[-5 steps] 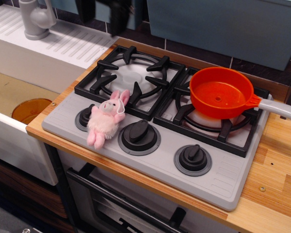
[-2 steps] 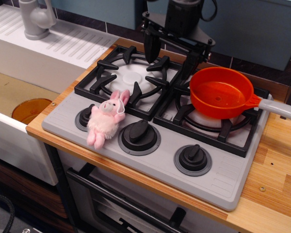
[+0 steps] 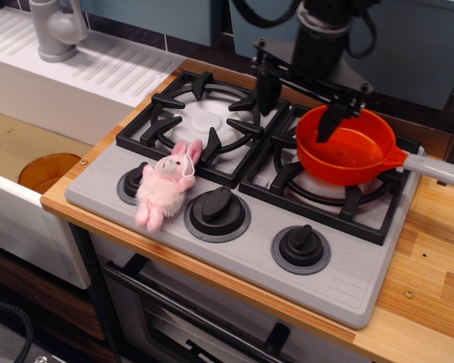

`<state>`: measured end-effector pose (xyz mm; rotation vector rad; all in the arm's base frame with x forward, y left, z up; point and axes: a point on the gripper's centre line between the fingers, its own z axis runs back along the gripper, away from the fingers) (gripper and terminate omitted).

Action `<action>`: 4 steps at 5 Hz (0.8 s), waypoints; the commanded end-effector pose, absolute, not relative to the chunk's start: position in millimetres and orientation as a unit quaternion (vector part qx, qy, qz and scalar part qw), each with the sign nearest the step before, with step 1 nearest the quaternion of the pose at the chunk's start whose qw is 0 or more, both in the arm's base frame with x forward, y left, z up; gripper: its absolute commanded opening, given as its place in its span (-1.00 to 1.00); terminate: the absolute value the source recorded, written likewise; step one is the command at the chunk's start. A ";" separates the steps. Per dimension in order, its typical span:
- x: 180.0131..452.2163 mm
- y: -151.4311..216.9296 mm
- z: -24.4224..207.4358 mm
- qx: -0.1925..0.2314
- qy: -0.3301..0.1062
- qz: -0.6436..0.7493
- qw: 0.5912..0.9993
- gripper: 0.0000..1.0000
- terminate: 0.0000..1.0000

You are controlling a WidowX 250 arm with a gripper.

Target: End effector reaching pot or pan

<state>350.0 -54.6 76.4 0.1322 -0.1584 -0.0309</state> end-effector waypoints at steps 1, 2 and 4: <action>358.4 -62.1 80.2 0.071 -0.110 -0.004 0.991 1.00 -1.00; 360.9 -58.2 66.5 0.065 -0.128 -0.008 0.990 1.00 -1.00; 366.8 -48.3 42.6 0.042 -0.136 -0.017 0.990 1.00 -1.00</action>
